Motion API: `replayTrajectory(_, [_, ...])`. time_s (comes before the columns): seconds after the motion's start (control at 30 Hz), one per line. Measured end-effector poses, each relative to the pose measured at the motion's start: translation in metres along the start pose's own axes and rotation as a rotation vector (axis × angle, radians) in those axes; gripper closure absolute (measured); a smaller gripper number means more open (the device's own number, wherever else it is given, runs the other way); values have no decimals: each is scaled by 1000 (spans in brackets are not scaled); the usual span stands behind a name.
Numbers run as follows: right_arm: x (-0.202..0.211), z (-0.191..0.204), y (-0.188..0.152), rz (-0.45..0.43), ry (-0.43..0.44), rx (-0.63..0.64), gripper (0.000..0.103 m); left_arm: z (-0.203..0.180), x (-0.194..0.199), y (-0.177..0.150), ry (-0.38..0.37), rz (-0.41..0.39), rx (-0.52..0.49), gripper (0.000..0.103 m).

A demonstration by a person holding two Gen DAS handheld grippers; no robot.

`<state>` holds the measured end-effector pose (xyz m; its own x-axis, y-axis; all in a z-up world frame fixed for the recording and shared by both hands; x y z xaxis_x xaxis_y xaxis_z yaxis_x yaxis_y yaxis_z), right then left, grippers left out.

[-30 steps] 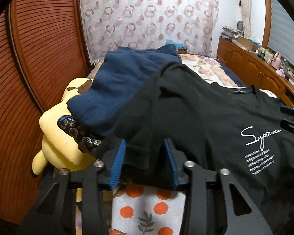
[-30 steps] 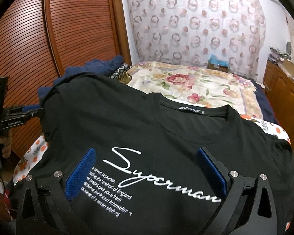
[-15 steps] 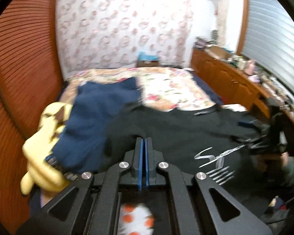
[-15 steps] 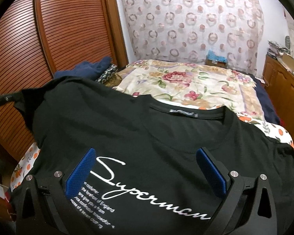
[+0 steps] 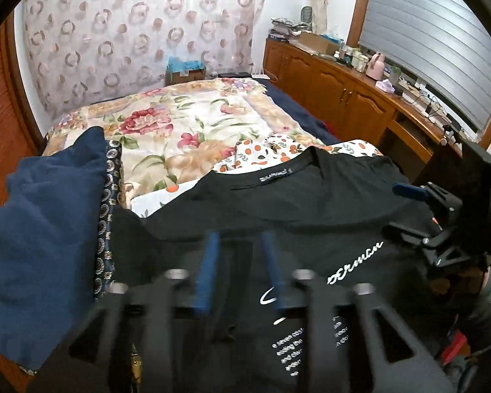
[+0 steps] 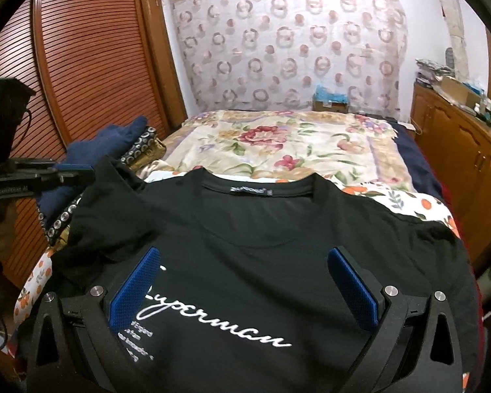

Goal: Fold small clothes

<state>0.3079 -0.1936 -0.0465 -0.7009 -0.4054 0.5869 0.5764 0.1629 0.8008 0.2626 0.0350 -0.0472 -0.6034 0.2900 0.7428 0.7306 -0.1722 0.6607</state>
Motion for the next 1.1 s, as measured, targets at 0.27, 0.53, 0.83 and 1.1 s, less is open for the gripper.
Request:
replayTrajectory(0.27, [-23,36,-4,59,78,9,13,24,21,-24,78,-31,57,25])
replayTrajectory(0.53, [-61,112,-6,124,213,75,35,52,48,-63,180,-77,130,25])
replayTrajectory(0.83, [-89,211,-38,229,380,136,55,66,68,-94,281,-194,192,25])
replayTrajectory(1.1, [-130,280,-66,292,419,202,67,83,75,-115,313,-212,257,25])
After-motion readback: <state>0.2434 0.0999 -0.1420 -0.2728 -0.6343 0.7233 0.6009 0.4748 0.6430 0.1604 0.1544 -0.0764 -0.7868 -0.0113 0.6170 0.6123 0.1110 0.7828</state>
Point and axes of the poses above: each gripper's, at about its wrist camera, not at the fingertips, and x roughly against the way its jaws point, z to its left, y to its top, the point moved 5 cm from there along -x, roughly the way its jaws point, and after that the axes turned 1 degree about -x, right-handed, at the moved point
